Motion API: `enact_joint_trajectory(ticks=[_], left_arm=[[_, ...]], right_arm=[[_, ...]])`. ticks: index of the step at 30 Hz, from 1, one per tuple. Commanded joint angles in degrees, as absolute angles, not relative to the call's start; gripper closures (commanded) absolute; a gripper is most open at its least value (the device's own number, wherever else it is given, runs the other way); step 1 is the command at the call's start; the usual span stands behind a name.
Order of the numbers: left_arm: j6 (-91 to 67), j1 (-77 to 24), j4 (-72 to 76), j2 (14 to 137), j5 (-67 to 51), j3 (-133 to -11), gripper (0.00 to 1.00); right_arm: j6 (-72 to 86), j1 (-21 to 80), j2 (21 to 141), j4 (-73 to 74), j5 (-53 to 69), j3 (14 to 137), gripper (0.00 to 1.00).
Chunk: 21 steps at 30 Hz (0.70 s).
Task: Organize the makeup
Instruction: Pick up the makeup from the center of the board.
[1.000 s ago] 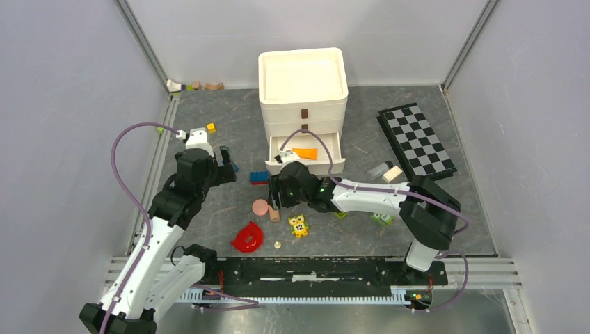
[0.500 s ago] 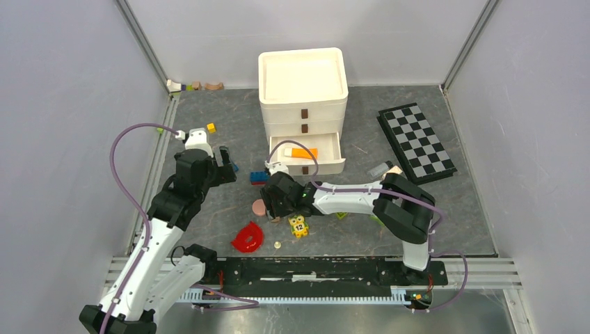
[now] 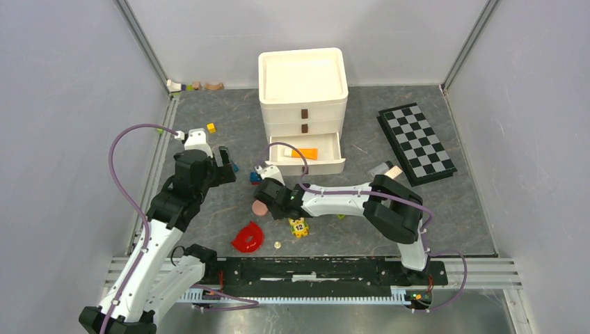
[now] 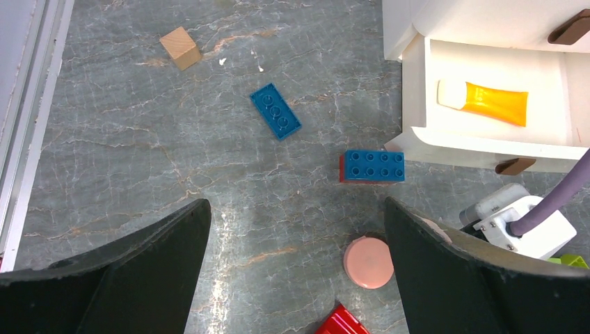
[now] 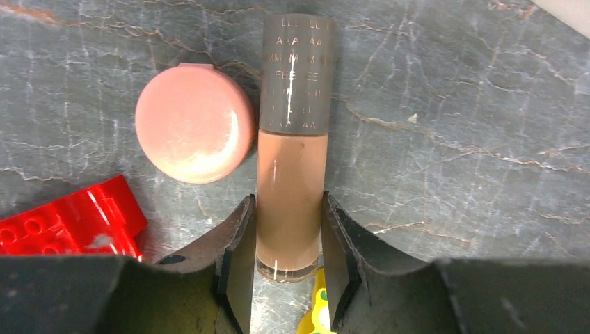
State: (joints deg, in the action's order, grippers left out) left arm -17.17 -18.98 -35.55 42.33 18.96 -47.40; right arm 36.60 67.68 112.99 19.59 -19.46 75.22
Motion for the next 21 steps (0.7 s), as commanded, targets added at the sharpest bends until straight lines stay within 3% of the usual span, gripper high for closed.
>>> enact_joint_trajectory(ticks=[1, 9, 21], left_arm=[[-16.0, -18.7, -34.1, 41.7, 18.7, -47.4, 0.0], [-16.0, -18.7, -34.1, 41.7, 18.5, -47.4, 0.0], [-15.8, -18.7, -34.1, 41.6, 19.0, -47.4, 0.0]], right_arm=[[33.9, 67.5, 113.1, 23.5, -24.5, 75.9, 0.66], [27.5, 65.6, 105.0, 18.5, -23.6, 69.7, 0.77], [-0.2, 56.9, 90.5, 10.5, -10.9, 65.6, 0.8]])
